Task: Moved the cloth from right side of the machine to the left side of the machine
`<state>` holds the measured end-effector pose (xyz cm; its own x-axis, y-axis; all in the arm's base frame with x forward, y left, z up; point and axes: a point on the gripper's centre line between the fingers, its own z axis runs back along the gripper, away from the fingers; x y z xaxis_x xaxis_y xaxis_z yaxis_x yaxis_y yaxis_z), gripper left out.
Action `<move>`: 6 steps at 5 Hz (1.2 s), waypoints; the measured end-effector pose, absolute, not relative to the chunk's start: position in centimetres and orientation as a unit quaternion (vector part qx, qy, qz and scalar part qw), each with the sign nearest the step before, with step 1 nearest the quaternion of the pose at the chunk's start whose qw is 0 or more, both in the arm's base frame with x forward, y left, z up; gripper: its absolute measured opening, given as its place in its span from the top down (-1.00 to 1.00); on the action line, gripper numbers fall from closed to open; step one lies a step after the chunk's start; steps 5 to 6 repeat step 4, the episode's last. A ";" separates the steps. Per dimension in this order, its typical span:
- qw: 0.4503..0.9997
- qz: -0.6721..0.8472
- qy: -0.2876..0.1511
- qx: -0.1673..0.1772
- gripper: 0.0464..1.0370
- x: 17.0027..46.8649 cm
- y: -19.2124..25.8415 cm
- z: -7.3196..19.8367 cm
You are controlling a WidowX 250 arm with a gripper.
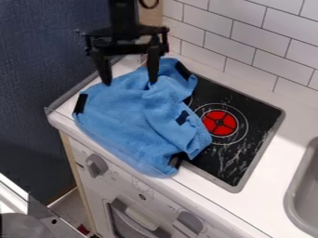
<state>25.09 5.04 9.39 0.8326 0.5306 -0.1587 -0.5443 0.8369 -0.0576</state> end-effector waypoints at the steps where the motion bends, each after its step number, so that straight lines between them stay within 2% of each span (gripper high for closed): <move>1: 0.968 0.230 0.096 -0.040 -0.93 21.4 4.1 11.0; 3: 0.945 0.311 0.101 -0.003 -0.93 14.1 5.0 11.0; 4: 0.959 0.270 0.079 0.015 -0.93 12.6 5.3 10.9; 6: 0.959 0.270 0.079 0.015 -0.93 12.6 5.3 10.9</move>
